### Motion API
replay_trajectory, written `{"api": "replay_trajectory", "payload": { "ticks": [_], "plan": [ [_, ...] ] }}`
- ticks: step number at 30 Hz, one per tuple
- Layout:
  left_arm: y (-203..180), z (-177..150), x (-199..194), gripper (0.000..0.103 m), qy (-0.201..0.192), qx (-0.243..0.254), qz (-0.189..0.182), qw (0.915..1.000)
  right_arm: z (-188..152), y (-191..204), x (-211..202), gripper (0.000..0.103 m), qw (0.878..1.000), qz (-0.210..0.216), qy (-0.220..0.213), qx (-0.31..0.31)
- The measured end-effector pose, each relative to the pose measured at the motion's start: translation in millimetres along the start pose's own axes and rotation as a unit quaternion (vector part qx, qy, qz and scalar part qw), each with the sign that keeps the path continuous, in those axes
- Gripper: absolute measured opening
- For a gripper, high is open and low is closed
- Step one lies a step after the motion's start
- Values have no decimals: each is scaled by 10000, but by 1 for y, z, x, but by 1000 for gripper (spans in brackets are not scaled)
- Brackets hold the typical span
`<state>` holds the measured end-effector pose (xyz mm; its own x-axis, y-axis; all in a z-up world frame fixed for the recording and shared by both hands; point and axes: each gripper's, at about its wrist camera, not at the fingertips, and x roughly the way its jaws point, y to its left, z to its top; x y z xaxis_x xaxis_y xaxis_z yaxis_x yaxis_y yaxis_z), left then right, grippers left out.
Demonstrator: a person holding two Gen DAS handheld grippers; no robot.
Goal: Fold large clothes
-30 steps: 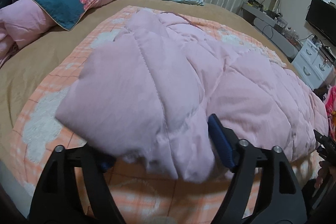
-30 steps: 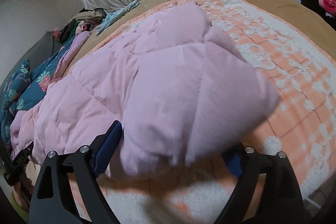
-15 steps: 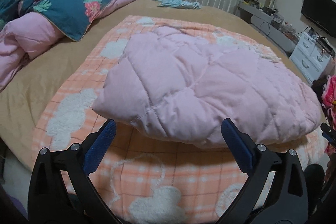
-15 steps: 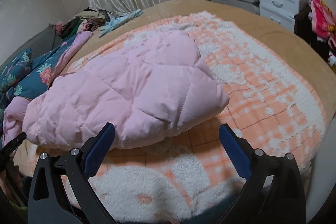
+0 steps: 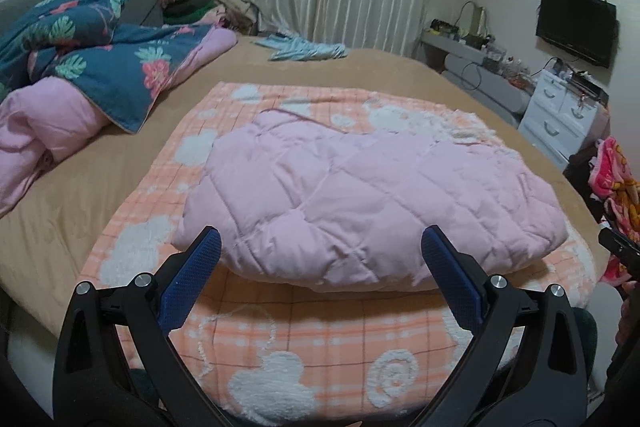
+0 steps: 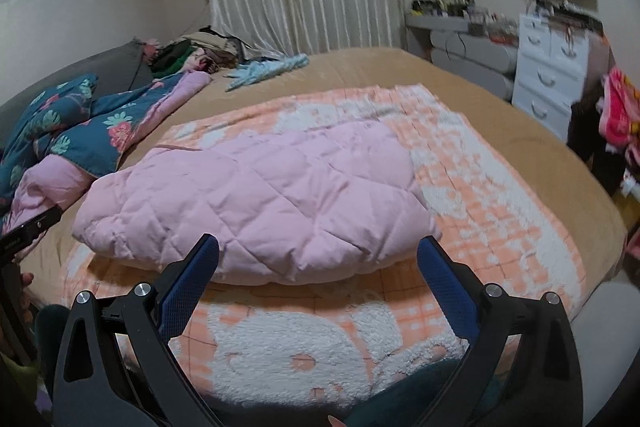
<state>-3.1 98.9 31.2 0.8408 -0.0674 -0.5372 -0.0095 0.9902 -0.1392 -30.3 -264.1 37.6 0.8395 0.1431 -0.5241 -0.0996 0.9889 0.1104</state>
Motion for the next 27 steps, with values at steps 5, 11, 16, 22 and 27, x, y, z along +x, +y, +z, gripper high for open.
{"api": "replay_trajectory", "payload": {
  "ticks": [5, 11, 16, 22, 27],
  "plan": [
    [-11, -6, -14, 94, -125, 97, -118, 9998, -2, 21, -15, 99, 9996, 32, -152, -225],
    [-25, -15, -25, 94, -205, 287, -223, 9991, -13, 41, -32, 99, 9990, 16, -364, -274],
    [-32, -28, -28, 94, -104, 364, -251, 9990, -27, 52, -36, 99, 9990, 189, -291, -290],
    [-34, -43, -22, 94, 35, 425, -195, 9989, -53, 67, -33, 99, 9987, 278, -107, -408],
    [-30, -48, -17, 94, 154, 340, -166, 9992, -58, 77, -28, 99, 9980, 433, 21, -458]
  ]
}}
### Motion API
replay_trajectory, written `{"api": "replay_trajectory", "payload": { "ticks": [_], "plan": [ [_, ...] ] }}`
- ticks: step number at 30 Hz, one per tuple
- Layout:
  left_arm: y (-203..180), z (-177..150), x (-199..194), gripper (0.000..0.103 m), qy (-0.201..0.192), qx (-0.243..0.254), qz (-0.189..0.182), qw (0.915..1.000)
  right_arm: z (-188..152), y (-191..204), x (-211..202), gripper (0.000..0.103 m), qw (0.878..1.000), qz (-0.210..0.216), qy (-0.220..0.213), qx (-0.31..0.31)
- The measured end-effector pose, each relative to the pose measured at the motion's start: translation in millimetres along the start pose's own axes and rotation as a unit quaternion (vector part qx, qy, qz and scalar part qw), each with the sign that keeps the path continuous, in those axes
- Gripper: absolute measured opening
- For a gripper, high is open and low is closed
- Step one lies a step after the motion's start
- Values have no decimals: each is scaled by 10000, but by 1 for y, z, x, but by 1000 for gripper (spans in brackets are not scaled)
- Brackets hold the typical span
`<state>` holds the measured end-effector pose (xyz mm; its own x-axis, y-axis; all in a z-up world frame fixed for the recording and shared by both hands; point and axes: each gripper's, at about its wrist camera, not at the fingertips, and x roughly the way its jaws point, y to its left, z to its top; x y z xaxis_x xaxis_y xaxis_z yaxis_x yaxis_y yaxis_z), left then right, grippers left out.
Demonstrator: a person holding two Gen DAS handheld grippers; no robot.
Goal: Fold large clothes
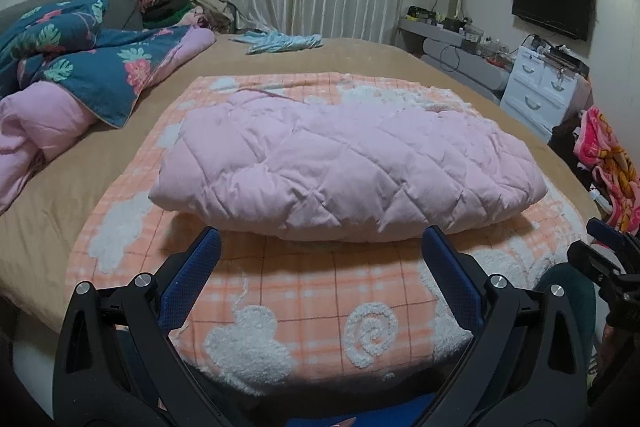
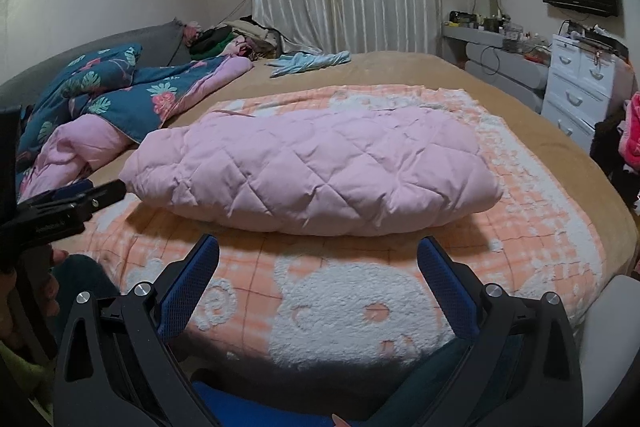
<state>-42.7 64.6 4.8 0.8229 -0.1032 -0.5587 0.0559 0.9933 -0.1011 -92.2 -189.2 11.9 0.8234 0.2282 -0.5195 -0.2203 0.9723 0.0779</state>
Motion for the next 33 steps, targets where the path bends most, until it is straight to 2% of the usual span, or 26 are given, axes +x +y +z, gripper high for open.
{"api": "replay_trajectory", "payload": {
  "ticks": [19, 33],
  "plan": [
    [7, -1, 2, 94, 42, -29, 195, 9998, 3, 8, 5, 99, 9999, 98, 47, -86],
    [8, 0, 1, 94, 42, -30, 189, 9998, 6, 8, 5, 99, 9999, 114, 40, -71]
  ]
}}
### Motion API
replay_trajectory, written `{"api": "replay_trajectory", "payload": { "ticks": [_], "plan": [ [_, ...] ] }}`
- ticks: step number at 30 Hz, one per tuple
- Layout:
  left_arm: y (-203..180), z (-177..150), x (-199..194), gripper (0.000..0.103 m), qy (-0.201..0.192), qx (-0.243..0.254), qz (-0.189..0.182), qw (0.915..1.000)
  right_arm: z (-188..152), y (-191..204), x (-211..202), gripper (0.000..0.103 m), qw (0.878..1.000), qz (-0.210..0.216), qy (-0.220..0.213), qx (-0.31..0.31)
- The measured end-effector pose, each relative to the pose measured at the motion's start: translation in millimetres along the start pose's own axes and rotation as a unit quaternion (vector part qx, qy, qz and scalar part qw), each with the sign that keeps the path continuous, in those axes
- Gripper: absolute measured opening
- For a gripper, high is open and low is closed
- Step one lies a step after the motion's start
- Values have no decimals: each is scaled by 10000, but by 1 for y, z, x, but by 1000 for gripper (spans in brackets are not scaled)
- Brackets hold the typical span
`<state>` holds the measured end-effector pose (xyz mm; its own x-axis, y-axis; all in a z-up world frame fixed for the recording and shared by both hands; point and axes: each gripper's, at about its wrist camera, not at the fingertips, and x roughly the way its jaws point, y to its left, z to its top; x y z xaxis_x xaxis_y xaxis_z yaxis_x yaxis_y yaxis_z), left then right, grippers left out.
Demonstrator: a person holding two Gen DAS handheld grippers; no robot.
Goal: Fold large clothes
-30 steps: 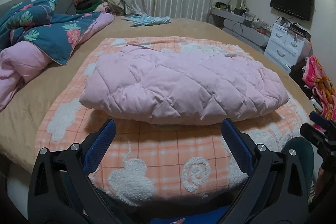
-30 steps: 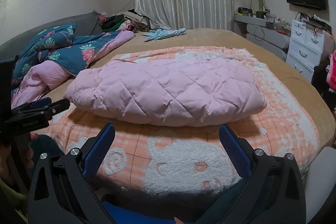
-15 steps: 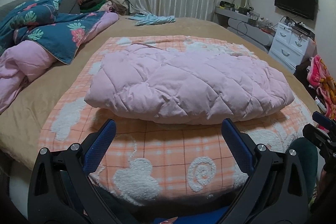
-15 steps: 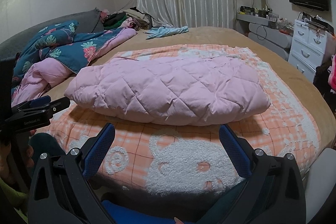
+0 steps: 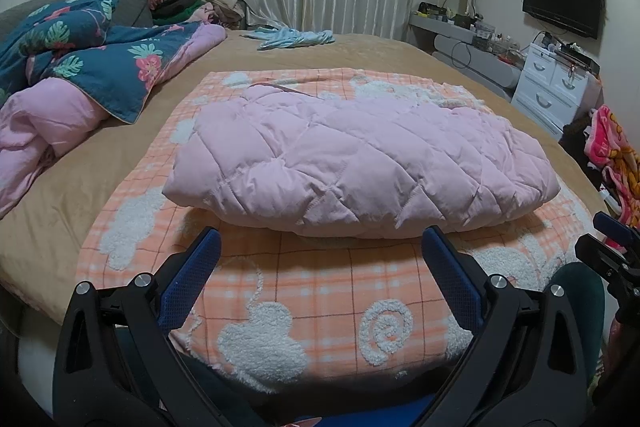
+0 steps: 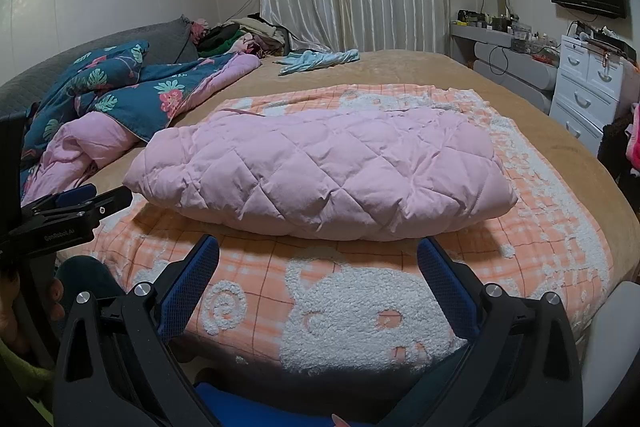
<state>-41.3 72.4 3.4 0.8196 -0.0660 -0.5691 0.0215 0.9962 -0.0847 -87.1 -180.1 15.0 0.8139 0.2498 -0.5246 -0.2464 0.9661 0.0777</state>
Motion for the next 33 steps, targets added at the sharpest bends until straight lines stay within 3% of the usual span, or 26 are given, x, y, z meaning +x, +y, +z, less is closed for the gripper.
{"api": "replay_trajectory", "payload": {
  "ticks": [33],
  "plan": [
    [1, 3, -7, 94, -54, 32, 5, 10000, 4, 0, -1, 99, 10000, -3, -24, -11]
  ]
}}
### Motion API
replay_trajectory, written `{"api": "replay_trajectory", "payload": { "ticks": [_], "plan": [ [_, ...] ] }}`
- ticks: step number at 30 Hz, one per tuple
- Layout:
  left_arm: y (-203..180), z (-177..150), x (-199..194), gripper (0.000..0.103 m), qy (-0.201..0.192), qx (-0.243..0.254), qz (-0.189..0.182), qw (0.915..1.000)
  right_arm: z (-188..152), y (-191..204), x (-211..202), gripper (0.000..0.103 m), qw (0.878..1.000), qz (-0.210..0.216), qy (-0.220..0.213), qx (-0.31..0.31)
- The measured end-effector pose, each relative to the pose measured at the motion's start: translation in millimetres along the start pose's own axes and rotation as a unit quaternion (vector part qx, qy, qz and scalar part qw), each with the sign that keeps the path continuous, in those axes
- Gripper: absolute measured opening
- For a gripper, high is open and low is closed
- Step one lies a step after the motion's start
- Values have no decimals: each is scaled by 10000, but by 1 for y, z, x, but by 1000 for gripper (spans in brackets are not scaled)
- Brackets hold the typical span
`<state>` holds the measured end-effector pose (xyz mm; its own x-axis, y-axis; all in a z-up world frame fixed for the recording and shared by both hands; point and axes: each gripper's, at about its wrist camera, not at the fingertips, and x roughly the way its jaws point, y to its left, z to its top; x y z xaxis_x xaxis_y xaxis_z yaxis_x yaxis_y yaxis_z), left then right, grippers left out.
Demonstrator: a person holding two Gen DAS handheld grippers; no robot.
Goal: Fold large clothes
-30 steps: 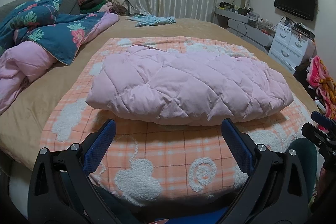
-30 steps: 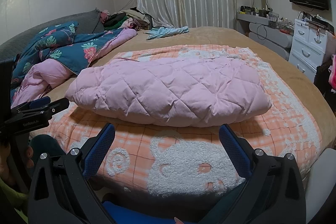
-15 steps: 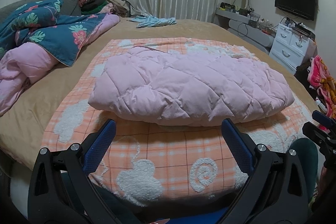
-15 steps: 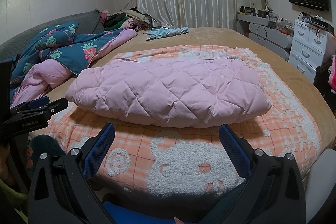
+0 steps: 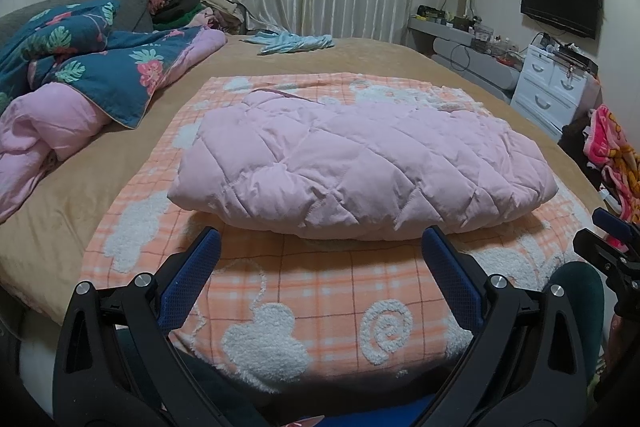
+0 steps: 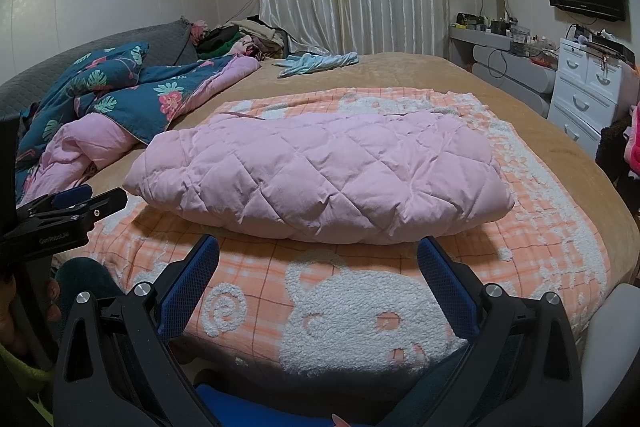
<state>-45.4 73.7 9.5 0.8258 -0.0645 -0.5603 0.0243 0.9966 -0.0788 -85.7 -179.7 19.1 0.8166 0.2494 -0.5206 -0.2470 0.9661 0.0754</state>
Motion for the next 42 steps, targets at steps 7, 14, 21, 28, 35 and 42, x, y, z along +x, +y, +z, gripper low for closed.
{"api": "replay_trajectory", "payload": {
  "ticks": [7, 14, 21, 28, 35, 42],
  "plan": [
    [0, 0, -1, 94, 0, -2, -3, 10000, 1, 0, -2, 99, 10000, -45, -26, -3],
    [-2, -2, -2, 94, 13, 19, 0, 10000, 0, 1, -3, 99, 10000, -37, -25, -10],
    [-3, -5, -2, 94, 17, 20, 14, 10000, 0, 1, -4, 99, 10000, -42, -24, -15],
    [-1, -8, -2, 94, 51, 30, 29, 10000, -2, 0, -4, 99, 10000, -78, -21, -25],
    [4, -10, 2, 94, 117, -55, 105, 9999, -4, -4, -6, 99, 9998, -187, 32, 3],
    [19, -12, 13, 94, 211, -289, 298, 9989, -2, -45, -13, 99, 9969, -638, -74, 450]
  ]
}}
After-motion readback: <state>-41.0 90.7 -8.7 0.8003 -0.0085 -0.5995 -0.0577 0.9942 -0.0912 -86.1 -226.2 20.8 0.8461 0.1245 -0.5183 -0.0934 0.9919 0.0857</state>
